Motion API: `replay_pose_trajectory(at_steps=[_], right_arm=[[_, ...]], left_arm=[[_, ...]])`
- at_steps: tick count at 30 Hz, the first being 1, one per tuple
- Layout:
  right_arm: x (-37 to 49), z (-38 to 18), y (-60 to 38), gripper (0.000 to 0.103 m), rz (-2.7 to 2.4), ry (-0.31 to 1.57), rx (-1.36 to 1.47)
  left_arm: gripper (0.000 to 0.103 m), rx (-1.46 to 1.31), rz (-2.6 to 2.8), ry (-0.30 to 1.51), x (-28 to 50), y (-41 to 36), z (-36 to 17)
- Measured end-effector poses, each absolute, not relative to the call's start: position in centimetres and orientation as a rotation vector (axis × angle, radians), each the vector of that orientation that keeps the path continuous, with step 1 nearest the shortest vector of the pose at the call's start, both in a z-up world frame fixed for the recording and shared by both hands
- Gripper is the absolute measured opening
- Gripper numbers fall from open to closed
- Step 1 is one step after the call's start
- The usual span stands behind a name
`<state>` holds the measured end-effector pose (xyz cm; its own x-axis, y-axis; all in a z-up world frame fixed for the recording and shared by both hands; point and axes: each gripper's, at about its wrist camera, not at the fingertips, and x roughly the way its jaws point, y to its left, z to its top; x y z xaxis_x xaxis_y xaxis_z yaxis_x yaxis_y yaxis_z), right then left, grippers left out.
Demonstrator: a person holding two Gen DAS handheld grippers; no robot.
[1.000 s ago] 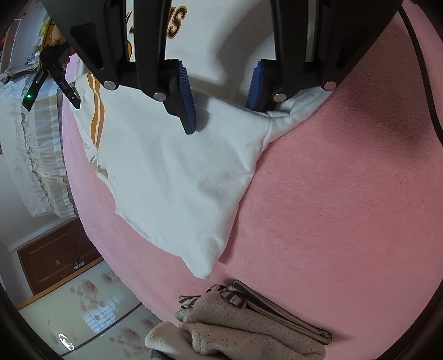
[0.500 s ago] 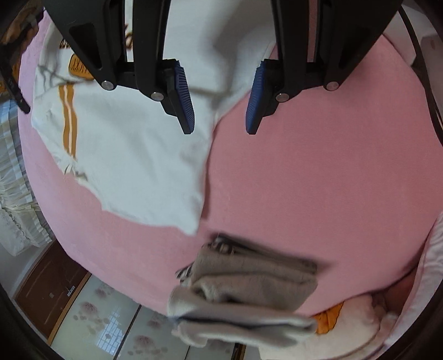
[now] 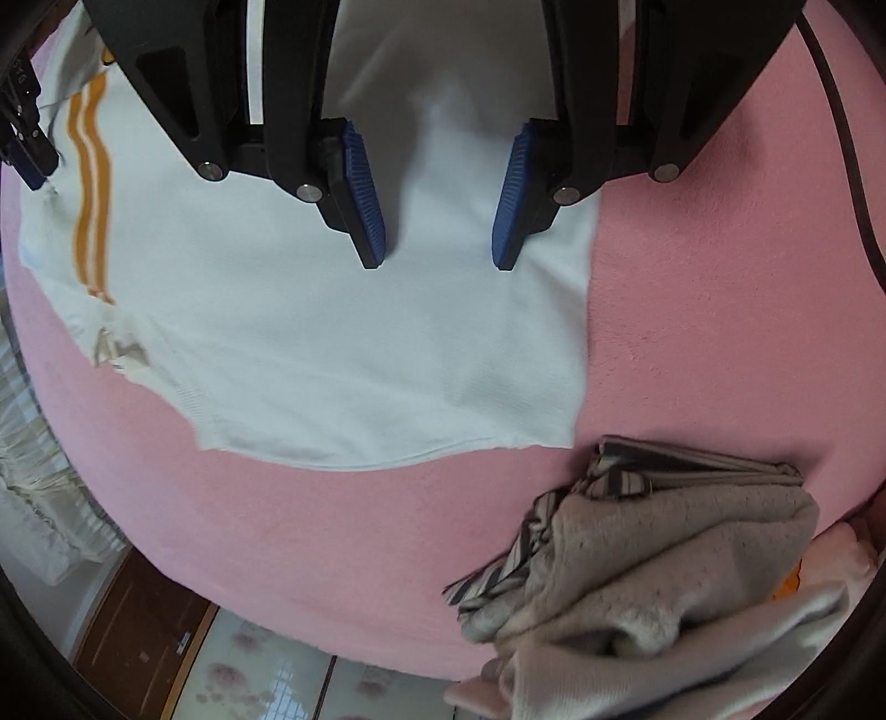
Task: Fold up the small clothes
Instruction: 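Release the sleeve cuff and lift both tools off the sweatshirt, then move both tools to the sweatshirt hem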
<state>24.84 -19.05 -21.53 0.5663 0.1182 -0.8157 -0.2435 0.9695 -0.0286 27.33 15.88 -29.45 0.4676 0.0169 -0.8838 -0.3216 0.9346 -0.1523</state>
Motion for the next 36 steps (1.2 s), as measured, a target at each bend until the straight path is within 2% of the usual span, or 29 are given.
replay_pose_trajectory(at_steps=[1, 8, 10, 12, 14, 18, 22, 28, 32, 36], right_arm=[[24.9, -22.0, -19.7, 0.031, 0.192, 0.959, -0.148], [23.8, -22.3, -23.4, 0.031, 0.153, 0.991, -0.058], [23.3, -21.4, -23.6, 0.031, 0.15, 0.991, -0.04], [22.3, -19.9, -23.6, 0.031, 0.157, 0.97, -0.028], [21.1, -18.3, -23.6, 0.031, 0.157, 0.941, -0.03], [17.6, -14.6, -23.9, 0.031, 0.164, 0.875, -0.027], [13.6, -11.0, -24.6, 0.034, 0.16, 0.816, -0.006], [8.2, -7.3, -25.2, 0.035, 0.164, 0.768, -0.011], [4.6, -6.0, -25.6, 0.042, 0.187, 0.743, -0.007], [1.6, -5.5, -26.1, 0.045, 0.183, 0.706, -0.031]], left_arm=[[0.039, -0.314, 0.207, 1.069, 27.5, 16.0, -29.5], [0.039, -0.269, 0.173, 1.08, 27.4, 16.3, -28.9], [0.047, -0.264, 0.163, 1.086, 27.1, 15.9, -28.2], [0.064, -0.266, 0.161, 1.057, 26.1, 15.6, -26.6], [0.075, -0.251, 0.169, 1.014, 24.6, 15.4, -24.6], [0.084, -0.226, 0.167, 0.91, 20.4, 15.1, -19.5], [0.088, -0.215, 0.147, 0.836, 16.2, 14.7, -15.4], [0.089, -0.214, 0.082, 0.743, 9.4, 14.2, -10.8], [0.097, -0.169, 0.067, 0.714, 5.3, 13.4, -9.6], [0.098, -0.075, 0.072, 0.773, 2.5, 11.8, -10.6]])
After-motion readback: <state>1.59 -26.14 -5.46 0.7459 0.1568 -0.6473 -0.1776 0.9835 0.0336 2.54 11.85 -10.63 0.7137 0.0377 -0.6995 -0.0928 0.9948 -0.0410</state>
